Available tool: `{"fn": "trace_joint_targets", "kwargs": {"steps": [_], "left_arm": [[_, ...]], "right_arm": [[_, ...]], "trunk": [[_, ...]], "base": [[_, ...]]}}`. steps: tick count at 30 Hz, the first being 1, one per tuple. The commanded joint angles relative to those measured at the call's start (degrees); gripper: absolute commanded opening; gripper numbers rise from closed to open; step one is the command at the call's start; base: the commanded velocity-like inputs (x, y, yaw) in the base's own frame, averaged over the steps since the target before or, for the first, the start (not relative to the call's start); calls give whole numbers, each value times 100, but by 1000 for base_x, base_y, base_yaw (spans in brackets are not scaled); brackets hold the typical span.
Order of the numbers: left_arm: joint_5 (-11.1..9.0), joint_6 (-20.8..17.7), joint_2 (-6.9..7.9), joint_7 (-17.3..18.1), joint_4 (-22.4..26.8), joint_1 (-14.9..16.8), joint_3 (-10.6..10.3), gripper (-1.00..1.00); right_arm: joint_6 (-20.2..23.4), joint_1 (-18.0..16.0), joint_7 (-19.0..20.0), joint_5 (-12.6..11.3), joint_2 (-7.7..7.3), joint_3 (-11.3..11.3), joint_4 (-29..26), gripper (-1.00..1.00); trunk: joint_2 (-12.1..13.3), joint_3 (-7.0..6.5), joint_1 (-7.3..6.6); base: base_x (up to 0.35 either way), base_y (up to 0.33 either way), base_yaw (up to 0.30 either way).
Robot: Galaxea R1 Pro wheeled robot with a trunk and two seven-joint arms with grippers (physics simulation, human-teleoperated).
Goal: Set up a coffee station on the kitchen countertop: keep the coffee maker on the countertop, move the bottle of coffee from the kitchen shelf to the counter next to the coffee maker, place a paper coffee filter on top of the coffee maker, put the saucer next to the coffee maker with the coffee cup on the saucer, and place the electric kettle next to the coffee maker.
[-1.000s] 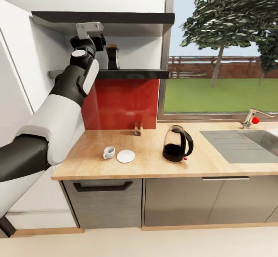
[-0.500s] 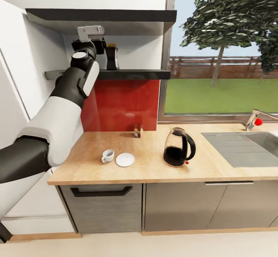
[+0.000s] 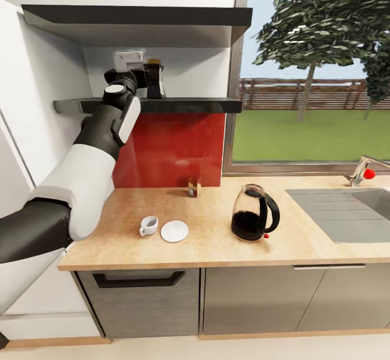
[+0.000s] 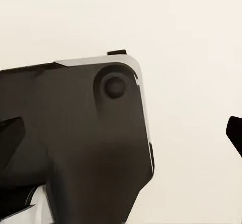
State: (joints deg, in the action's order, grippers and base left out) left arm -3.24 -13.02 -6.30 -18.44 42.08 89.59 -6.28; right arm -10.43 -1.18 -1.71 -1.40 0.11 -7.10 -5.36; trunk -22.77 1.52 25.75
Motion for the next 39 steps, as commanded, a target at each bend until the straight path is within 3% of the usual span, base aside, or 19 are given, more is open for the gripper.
{"fn": "trace_joint_targets", "kwargs": {"steps": [1,14,26,27,28,34,39], "left_arm": [[-48,-61,37,-77,-27,21,-18,100],[-70,-479,61,84,151,142,313,100],[-114,-863,53,469,-172,441,320,100],[-126,-2261,54,665,-1852,1109,320,100],[-206,-2190,58,666,-2028,1207,320,100],[-244,-2127,51,666,-2083,1234,319,100],[-247,-1688,51,666,-2089,1214,327,100]], "right_arm": [[-27,-5,-3,-11,35,-21,-29,100],[-22,-5,4,-1,85,-12,-297,100],[-20,-5,4,-1,85,-11,-295,100],[-20,-5,4,-1,85,-11,-294,100],[-20,-5,4,-1,85,-11,-291,100],[-20,-5,4,-1,83,-11,-291,100],[-20,-5,4,-1,85,-11,-290,100]], "trunk": [[-15,14,3],[-15,14,3],[-15,14,3],[-15,14,3],[-15,14,3],[-15,14,3],[-15,14,3]], "base": [[0,0,0],[0,0,0],[0,0,0],[0,0,0],[0,0,0],[0,0,0],[0,0,0]]}}
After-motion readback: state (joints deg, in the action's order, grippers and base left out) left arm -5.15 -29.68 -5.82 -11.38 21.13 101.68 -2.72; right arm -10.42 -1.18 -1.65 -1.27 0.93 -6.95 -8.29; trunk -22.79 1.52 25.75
